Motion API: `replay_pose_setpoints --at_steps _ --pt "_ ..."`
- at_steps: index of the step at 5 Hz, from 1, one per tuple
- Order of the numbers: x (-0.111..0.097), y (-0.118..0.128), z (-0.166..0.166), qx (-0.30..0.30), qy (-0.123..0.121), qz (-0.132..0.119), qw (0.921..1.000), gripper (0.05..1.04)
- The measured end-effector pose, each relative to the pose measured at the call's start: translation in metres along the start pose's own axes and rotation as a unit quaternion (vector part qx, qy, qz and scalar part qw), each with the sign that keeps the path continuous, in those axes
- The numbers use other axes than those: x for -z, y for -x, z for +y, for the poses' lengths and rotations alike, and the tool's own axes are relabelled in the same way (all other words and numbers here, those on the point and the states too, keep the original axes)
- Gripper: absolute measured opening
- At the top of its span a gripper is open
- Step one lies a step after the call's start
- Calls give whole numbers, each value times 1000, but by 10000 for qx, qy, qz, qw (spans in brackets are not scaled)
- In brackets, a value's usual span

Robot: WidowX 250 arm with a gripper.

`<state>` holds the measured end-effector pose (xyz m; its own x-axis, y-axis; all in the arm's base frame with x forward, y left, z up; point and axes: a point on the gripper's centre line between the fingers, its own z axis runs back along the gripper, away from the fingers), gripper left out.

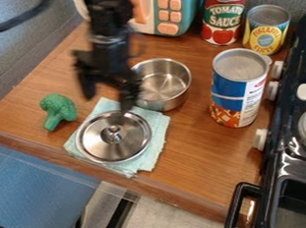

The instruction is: Move silver pot to left side of table

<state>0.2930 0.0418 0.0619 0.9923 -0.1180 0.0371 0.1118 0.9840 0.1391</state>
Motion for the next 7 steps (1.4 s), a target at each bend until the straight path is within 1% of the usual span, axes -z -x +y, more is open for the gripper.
replay_pose_setpoints --at_steps 1,2,3,4,5,6,7 --pt "-12 -27 -27 233 321 -317 9987 1001" --pt "-21 -41 -41 329 719 -509 9956 1001" --pt "-6 -48 -50 397 991 -442 9933 1001" --pt "17 -48 -38 427 797 -278 9955 947" --pt "26 -45 -34 562 647 -297 9959 657" --pt "28 -42 -35 678 630 -341 9951 354" --pt "7 -42 -31 716 546 -584 9942 154"
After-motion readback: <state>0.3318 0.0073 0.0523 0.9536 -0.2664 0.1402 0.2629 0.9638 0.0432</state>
